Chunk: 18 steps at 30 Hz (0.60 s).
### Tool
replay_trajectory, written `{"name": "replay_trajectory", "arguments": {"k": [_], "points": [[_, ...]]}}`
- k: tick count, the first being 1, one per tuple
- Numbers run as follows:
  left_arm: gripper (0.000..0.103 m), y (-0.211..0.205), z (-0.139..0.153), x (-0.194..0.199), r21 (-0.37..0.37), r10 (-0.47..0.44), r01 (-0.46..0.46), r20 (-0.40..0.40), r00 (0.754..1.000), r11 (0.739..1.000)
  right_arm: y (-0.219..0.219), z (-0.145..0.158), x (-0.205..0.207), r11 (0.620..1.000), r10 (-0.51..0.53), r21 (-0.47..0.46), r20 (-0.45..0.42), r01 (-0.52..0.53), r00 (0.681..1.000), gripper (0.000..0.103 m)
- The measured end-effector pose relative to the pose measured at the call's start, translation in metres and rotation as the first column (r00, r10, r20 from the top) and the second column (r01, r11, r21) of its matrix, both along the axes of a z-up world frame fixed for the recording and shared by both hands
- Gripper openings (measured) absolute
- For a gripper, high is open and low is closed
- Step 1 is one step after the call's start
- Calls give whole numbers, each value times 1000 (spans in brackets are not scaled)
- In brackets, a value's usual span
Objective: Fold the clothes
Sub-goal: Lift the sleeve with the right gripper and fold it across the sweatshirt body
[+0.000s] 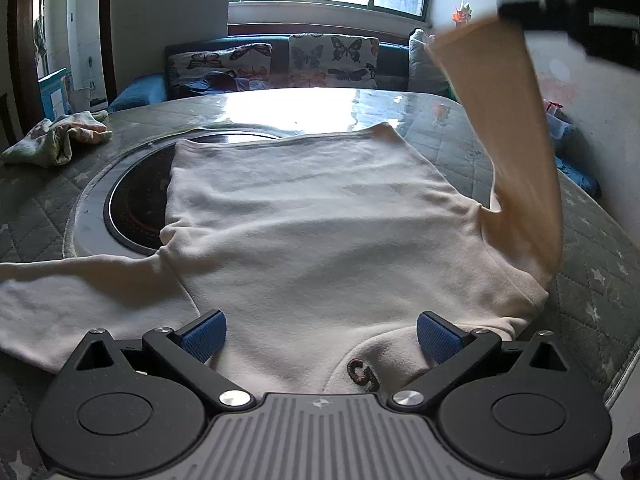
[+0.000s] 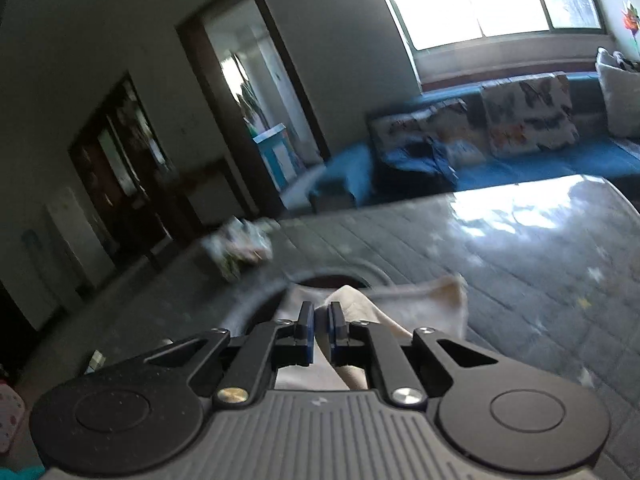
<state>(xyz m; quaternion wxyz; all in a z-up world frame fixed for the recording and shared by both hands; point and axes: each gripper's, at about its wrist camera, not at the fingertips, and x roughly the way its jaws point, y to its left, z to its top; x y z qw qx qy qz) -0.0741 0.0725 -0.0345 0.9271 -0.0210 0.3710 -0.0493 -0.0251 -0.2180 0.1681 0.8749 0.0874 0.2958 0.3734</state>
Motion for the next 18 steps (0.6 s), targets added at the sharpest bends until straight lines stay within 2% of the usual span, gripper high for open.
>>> {"name": "replay_trajectory", "arguments": {"k": [5,8,11,16,18], "points": [[103,2,1,-3,-3,7,-7,1,1000,1000,29,12,-4,997,71,30,24,-72,997,6],[103,4,2,-4,-3,11,-11,4,1000,1000,50,5,-5,993,118,22,12,-118,993,6],[103,7,3,-4,1,19,-19,3,1000,1000,61,-2,-5,987,158,19,-3,-158,987,11],[103,13,4,-4,0,36,-36,5,999,999,53,-1,-3,990,139,2,1,-139,990,12],[103,14,6,-3,-2,39,-39,11,999,999,44,-4,1,993,113,-35,1,-113,994,15]]}}
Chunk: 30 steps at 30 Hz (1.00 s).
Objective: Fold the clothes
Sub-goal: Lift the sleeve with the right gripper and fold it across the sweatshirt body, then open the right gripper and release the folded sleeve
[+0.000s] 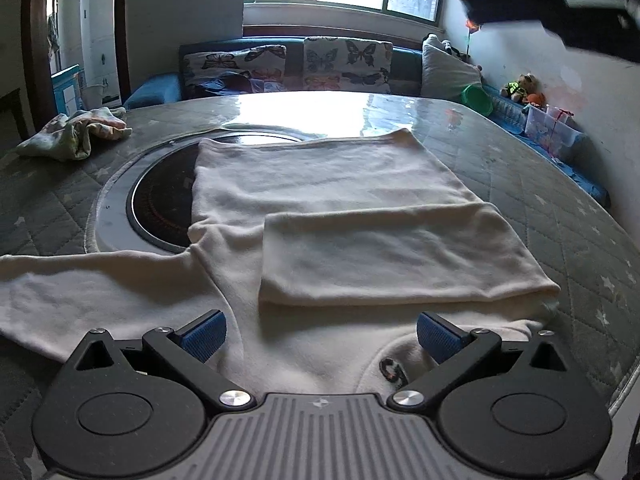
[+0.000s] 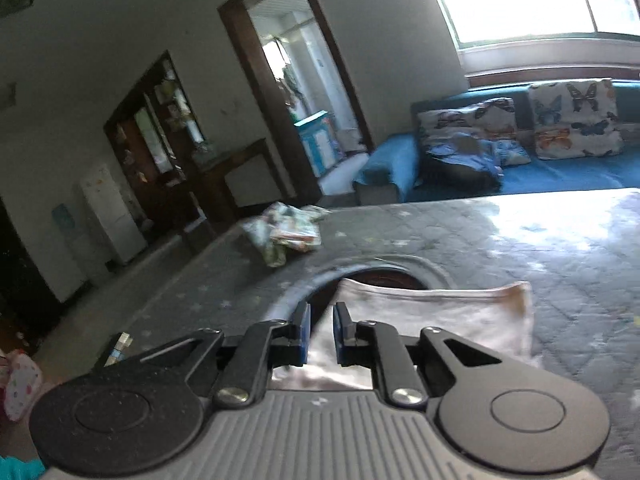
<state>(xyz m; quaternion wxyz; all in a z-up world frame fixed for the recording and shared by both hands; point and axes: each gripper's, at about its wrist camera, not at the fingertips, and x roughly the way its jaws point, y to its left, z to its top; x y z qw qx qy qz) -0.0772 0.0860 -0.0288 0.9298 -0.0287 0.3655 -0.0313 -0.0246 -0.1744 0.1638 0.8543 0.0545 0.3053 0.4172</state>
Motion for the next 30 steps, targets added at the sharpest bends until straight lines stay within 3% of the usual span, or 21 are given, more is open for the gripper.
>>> {"name": "replay_trajectory", "arguments": {"k": [4,6,10,16,21,24,26,28,30], "points": [[103,-1,6,1,-5,0,1,22,1000,1000,-16,-17,10,993,-40,-109,-2,39,999,17],[103,-2,8,3,-6,0,0,31,1000,1000,-24,-38,16,973,-67,-218,32,73,997,17],[103,-6,10,9,-7,-5,6,35,999,1000,-37,-80,24,932,-119,-340,31,122,992,17],[103,-14,9,19,5,-26,26,54,998,1000,-38,-115,17,920,-117,-373,42,125,992,17],[102,-9,5,26,5,0,-1,43,999,1000,-45,-130,21,912,-125,-386,61,139,990,32],[100,-5,1,30,-1,18,-18,28,999,1000,-50,-128,23,910,-146,-383,64,159,987,34],[96,-3,-1,33,-6,29,-29,19,999,1000,-51,-123,19,917,-147,-364,76,165,986,34],[83,-2,-4,35,-8,36,-36,8,999,999,-50,-119,13,919,-130,-360,104,159,986,34],[77,-2,-6,37,0,38,-38,6,999,999,-46,-122,9,915,-110,-375,119,147,987,34]]}}
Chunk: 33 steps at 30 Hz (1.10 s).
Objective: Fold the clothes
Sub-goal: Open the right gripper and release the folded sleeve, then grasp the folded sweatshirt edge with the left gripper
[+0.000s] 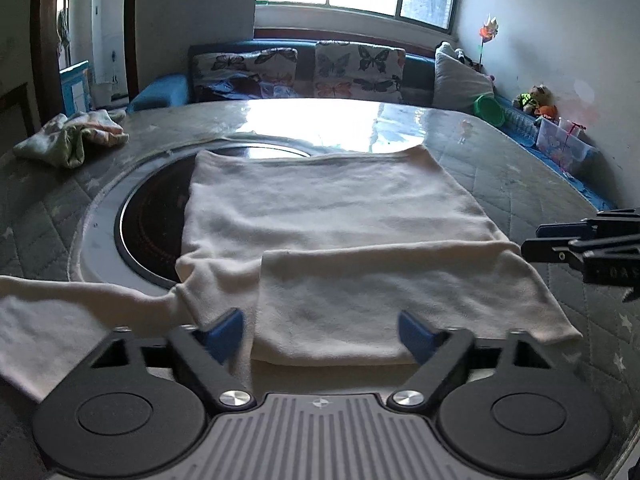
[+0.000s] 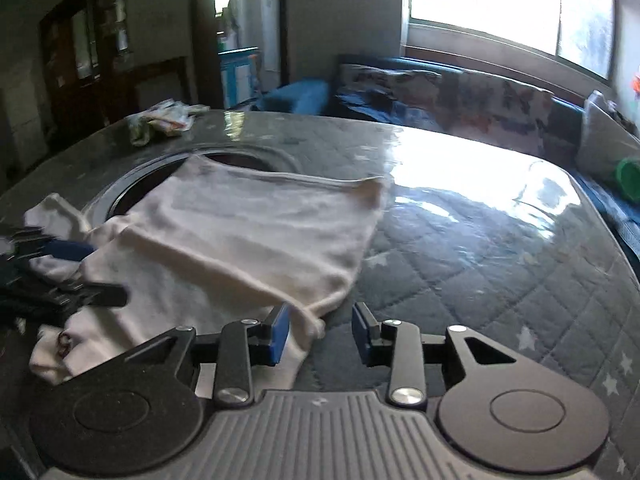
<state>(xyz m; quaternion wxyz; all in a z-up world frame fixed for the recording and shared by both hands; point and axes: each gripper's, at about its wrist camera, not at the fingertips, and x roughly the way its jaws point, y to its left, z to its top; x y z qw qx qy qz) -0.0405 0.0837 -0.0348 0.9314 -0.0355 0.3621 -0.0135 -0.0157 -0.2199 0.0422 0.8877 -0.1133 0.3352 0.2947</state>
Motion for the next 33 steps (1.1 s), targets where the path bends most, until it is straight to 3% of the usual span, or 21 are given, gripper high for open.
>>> {"name": "replay_trajectory", "arguments": {"k": [2,7,10,15,20,25,27,30,33], "points": [[69,-1,0,-1,12,2,-2,9,1000,1000,5,-3,-4,1000,19,-19,13,-19,1000,34],[26,6,5,-3,12,30,-30,18,999,999,5,-9,-5,1000,12,-20,6,-12,1000,36],[13,11,10,-6,-2,36,-36,28,999,999,5,-4,-9,1000,20,-23,26,-20,999,36],[7,16,20,-13,-11,43,-42,52,998,999,11,9,-31,993,120,-17,53,-119,991,37],[6,21,30,-21,-33,50,-48,65,997,998,22,9,-57,962,270,-38,27,-269,962,37],[6,27,24,-23,-30,71,-70,36,997,997,22,-4,-61,952,298,-72,-29,-299,954,37],[10,28,23,-25,-42,61,-60,32,998,997,19,-3,-61,955,290,-61,-35,-291,957,37],[25,24,25,-29,-36,49,-48,51,997,998,17,-1,-63,957,285,-48,-30,-287,958,37],[25,20,23,-28,-32,38,-36,49,998,999,19,-1,-63,957,287,-42,-27,-288,958,37]]}}
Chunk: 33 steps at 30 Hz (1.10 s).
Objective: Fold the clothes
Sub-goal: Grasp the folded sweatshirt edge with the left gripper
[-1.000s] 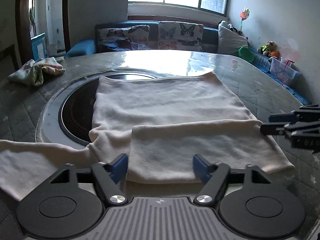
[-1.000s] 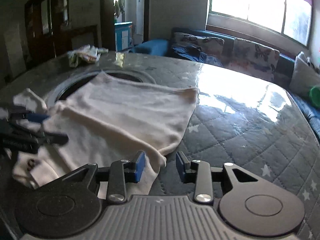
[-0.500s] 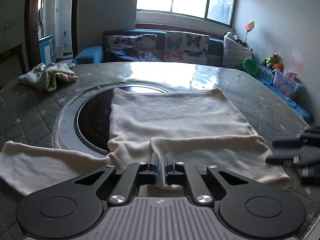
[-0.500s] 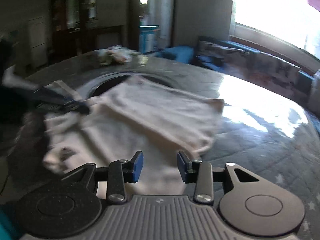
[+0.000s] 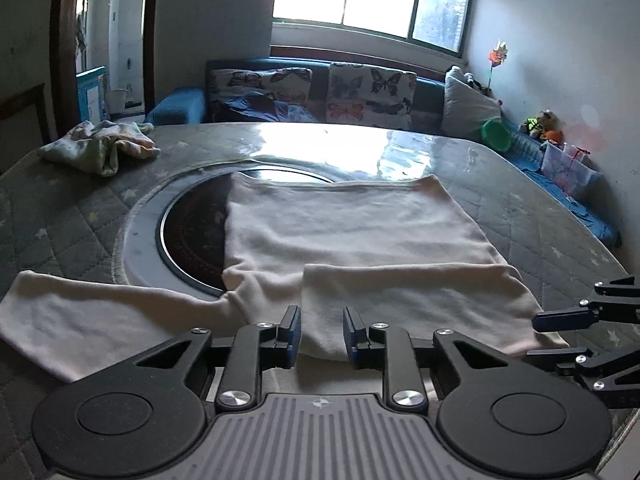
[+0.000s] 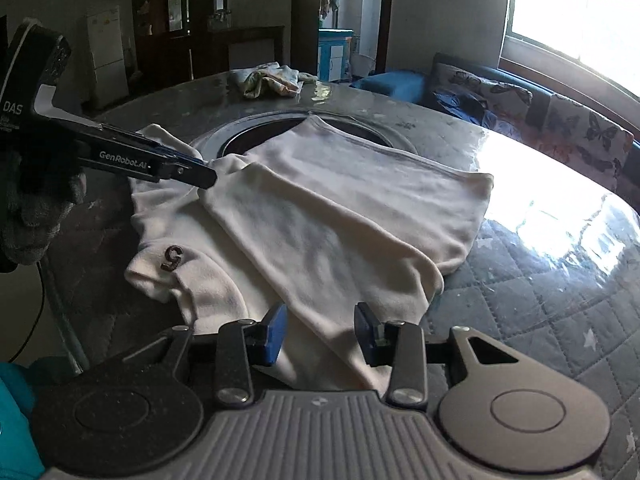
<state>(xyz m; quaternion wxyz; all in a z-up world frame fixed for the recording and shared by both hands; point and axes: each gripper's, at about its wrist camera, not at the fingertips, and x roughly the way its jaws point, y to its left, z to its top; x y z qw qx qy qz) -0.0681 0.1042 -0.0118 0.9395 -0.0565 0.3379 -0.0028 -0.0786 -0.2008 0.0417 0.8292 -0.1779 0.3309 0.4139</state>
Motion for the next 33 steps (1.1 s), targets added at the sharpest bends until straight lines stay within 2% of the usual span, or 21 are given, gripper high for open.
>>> {"name": "replay_trajectory", "arguments": {"k": [7,12,14,16,17,21,25,30,33], "points": [[23,5,-15,2,14,18,-18,-47,999,1000,1,-3,2,1000,-18,8,-8,18,1000,39],[24,20,-6,-12,-7,61,-61,-11,998,998,2,2,3,1000,-14,23,2,14,1000,39],[29,32,-3,-18,0,112,-112,0,994,994,7,5,4,999,-10,33,7,10,1000,43],[46,44,0,-24,6,163,-163,10,987,987,12,7,6,999,-7,44,12,7,1000,45],[48,52,0,-27,11,195,-196,13,981,981,16,6,7,999,-3,46,10,2,1000,45],[56,89,-2,-37,40,340,-340,10,940,939,32,5,11,998,16,55,4,-16,1000,48],[73,127,-4,-46,79,479,-480,25,877,874,41,3,10,998,31,53,3,-31,1000,57],[77,169,-10,-47,71,600,-599,21,800,797,44,2,9,999,28,46,0,-28,1000,60],[75,189,-14,-44,29,627,-626,-7,779,779,44,3,8,999,22,47,-2,-22,1000,62]]}}
